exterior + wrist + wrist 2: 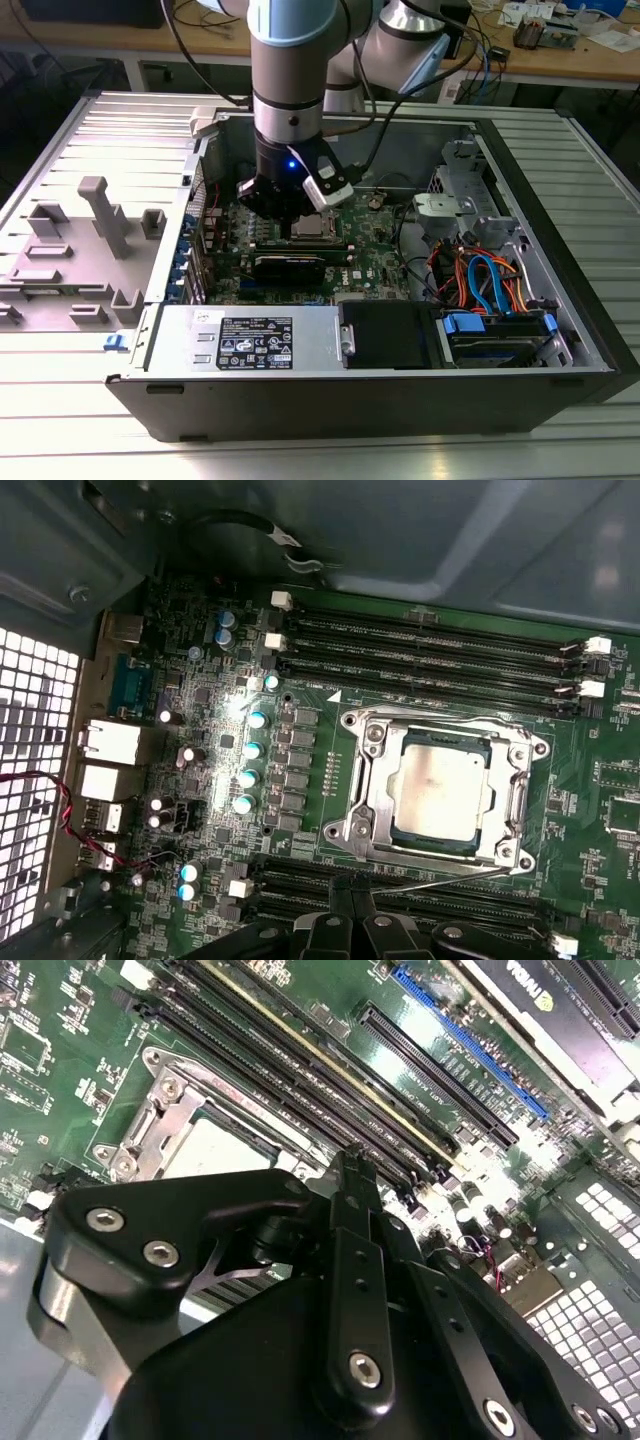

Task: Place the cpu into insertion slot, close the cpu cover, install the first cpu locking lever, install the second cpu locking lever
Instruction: 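Install the second cpu locking lever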

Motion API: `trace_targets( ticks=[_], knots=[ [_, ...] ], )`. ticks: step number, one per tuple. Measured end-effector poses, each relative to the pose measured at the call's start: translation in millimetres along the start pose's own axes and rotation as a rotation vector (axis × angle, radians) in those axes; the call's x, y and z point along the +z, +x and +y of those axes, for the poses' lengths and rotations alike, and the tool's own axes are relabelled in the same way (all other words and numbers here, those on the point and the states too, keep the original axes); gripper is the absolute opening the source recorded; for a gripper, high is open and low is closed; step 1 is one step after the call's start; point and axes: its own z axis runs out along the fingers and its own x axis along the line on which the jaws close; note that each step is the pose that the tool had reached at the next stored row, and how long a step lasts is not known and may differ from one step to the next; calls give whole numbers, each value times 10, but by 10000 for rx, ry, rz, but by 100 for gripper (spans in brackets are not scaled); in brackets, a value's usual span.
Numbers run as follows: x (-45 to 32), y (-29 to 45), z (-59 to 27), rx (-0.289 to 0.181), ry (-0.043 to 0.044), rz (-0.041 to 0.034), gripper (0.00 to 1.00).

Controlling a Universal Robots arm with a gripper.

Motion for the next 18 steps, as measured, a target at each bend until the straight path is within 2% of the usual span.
trace_targets(
  ticks=[6, 10, 13, 18],
  knots=[
    [3, -15, -8, -9, -48, 9, 11],
    [29, -12, -19, -49, -286, -25, 11],
    [48, -2, -30, -81, -399, -42, 11],
    [63, 9, -55, -111, -414, -43, 11]
  ],
)
